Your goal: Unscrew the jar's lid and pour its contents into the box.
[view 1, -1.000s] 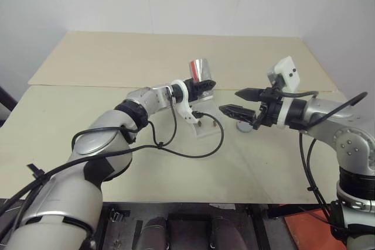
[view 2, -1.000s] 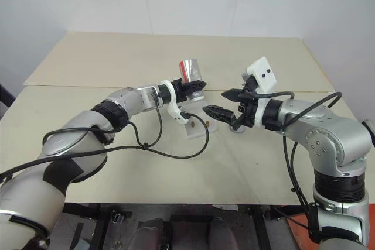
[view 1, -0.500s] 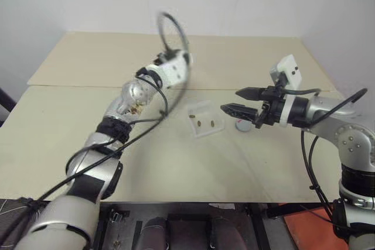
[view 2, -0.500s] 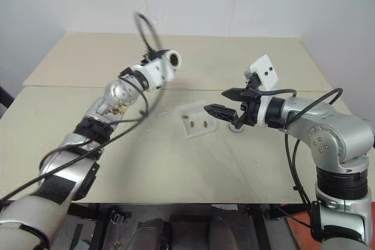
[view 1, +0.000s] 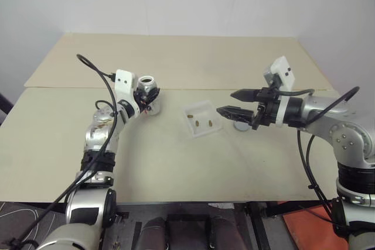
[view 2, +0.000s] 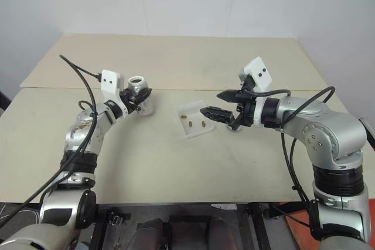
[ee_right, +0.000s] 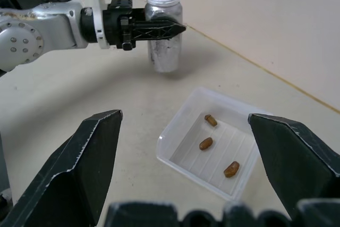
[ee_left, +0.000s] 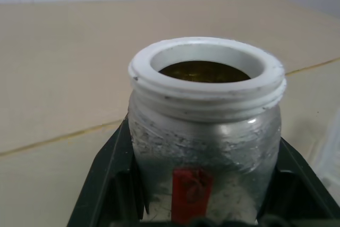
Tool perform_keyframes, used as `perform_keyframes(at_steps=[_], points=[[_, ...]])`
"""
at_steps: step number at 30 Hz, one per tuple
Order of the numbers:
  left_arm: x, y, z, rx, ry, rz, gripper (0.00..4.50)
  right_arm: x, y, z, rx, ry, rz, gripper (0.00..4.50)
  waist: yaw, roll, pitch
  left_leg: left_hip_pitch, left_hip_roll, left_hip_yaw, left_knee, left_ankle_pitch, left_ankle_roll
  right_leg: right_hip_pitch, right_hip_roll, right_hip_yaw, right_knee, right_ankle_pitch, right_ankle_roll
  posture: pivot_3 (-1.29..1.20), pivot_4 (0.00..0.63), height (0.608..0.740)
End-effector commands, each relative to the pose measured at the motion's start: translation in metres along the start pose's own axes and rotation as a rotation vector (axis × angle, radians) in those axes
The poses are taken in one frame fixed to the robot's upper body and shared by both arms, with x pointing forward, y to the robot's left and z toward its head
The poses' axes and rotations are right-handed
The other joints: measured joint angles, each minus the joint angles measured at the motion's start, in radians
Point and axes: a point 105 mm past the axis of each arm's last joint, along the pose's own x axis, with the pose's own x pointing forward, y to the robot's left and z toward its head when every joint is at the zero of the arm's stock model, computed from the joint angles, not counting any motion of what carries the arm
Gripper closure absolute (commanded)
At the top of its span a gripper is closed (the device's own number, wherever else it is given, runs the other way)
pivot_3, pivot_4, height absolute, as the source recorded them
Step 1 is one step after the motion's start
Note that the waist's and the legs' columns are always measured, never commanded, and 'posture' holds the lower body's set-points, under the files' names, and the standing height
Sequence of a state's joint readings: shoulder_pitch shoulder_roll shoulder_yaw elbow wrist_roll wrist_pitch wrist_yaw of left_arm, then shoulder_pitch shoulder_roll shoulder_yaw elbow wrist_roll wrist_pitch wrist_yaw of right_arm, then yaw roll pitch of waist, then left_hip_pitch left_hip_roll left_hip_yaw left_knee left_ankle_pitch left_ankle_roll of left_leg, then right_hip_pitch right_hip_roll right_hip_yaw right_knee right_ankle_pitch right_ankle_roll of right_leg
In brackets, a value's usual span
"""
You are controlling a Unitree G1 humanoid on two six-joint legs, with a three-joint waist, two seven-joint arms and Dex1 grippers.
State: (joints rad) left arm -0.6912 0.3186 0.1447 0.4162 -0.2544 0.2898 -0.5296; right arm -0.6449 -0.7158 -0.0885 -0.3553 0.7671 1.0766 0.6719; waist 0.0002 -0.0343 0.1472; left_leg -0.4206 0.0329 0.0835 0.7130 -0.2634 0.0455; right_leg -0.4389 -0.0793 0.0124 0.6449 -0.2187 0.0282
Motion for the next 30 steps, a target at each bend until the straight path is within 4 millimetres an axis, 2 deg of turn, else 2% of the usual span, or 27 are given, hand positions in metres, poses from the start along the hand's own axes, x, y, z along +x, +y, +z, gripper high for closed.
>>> perform_keyframes(at_steps=[1, 6, 10, 12, 14, 16, 18, 19, 22, 27, 30], points=[[-0.002, -0.012, 0.009, 0.05, -0.094, -0.046, 2.47, 0.0, 0.006, 0.011, -0.054, -0.033, 0.009, 0.02, 0.002, 0.0, 0.0, 0.0, 0.0, 0.0, 0.0, 0.0, 0.0, 0.0, 0.0, 0.0, 0.0, 0.0, 0.0, 0.0, 0.15, 0.74], [-0.005, -0.02, -0.01, 0.114, -0.082, -0.07, 2.47, 0.002, 0.009, 0.007, -0.047, -0.021, 0.018, 0.02, 0.004, 0.0, 0.0, 0.0, 0.0, 0.0, 0.0, 0.0, 0.0, 0.0, 0.0, 0.0, -0.001, 0.0, 0.0, 0.0, 0.15, 0.74], [-0.01, -0.018, -0.025, 0.132, -0.051, -0.065, 2.47, 0.003, 0.011, 0.005, -0.044, -0.014, 0.03, 0.02, 0.005, 0.0, 0.0, 0.0, 0.0, 0.0, 0.0, 0.0, 0.0, 0.0, 0.0, 0.0, -0.001, 0.0, 0.0, 0.0, 0.15, 0.74], [-0.012, -0.016, -0.029, 0.136, -0.04, -0.056, 1.75, 0.004, 0.013, 0.003, -0.043, -0.008, 0.036, 0.0, 0.006, 0.0, 0.0, 0.001, 0.0, 0.0, 0.0, 0.0, 0.0, 0.0, 0.0, 0.001, -0.001, 0.0, 0.0, 0.0, 0.15, 0.74], [-0.014, -0.014, -0.029, 0.136, -0.041, -0.054, 1.27, 0.004, 0.013, 0.002, -0.043, -0.004, 0.04, 0.0, 0.004, 0.0, 0.0, 0.001, 0.0, 0.0, 0.0, 0.0, 0.0, 0.0, 0.0, 0.001, -0.001, 0.0, 0.0, 0.0, 0.15, 0.74], [-0.017, -0.014, -0.029, 0.144, -0.039, -0.057, 0.53, 0.004, 0.014, 0.001, -0.042, -0.002, 0.042, 0.0, 0.005, 0.0, 0.0, 0.001, 0.001, 0.0, 0.0, 0.0, 0.0, 0.0, 0.0, 0.001, -0.001, 0.0, 0.0, 0.0, 0.15, 0.74], [-0.021, -0.013, -0.028, 0.155, -0.039, -0.061, 0.03, 0.005, 0.014, 0.0, -0.04, -0.002, 0.042, 0.0, 0.005, 0.0, 0.0, 0.001, 0.001, 0.0, 0.0, 0.0, 0.0, 0.0, 0.0, 0.001, -0.001, 0.0, 0.0, 0.0, 0.15, 0.74], [-0.024, -0.013, -0.026, 0.163, -0.04, -0.072, 0.03, 0.005, 0.013, -0.001, -0.039, -0.002, 0.042, 0.0, 0.005, 0.0, 0.0, 0.001, 0.001, 0.0, 0.0, 0.0, 0.0, 0.0, 0.0, 0.001, -0.001, 0.001, 0.0, 0.0, 0.15, 0.74], [-0.041, -0.009, -0.018, 0.19, -0.03, -0.096, 0.03, 0.004, 0.011, -0.003, -0.036, -0.001, 0.04, 0.0, 0.0, 0.0, 0.0, 0.001, 0.001, 0.0, -0.001, 0.0, 0.0, 0.0, 0.0, 0.001, -0.002, 0.0, 0.0, 0.0, 0.15, 0.74], [-0.102, -0.001, -0.003, 0.245, 0.064, -0.216, 0.03, 0.002, 0.008, -0.008, -0.029, 0.001, 0.03, 0.0, -0.016, 0.0, 0.0, 0.002, 0.003, 0.0, -0.003, 0.0, 0.0, 0.0, 0.0, 0.001, -0.002, 0.0, -0.001, 0.0, 0.15, 0.74], [-0.145, 0.001, 0.026, 0.304, 0.033, -0.262, 0.03, -0.003, 0.004, -0.016, -0.032, 0.004, 0.024, 0.0, -0.016, 0.0, 0.0, 0.003, 0.004, 0.001, -0.003, 0.0, 0.0, 0.0, 0.0, 0.001, -0.002, 0.0, -0.001, 0.0, 0.15, 0.74]])
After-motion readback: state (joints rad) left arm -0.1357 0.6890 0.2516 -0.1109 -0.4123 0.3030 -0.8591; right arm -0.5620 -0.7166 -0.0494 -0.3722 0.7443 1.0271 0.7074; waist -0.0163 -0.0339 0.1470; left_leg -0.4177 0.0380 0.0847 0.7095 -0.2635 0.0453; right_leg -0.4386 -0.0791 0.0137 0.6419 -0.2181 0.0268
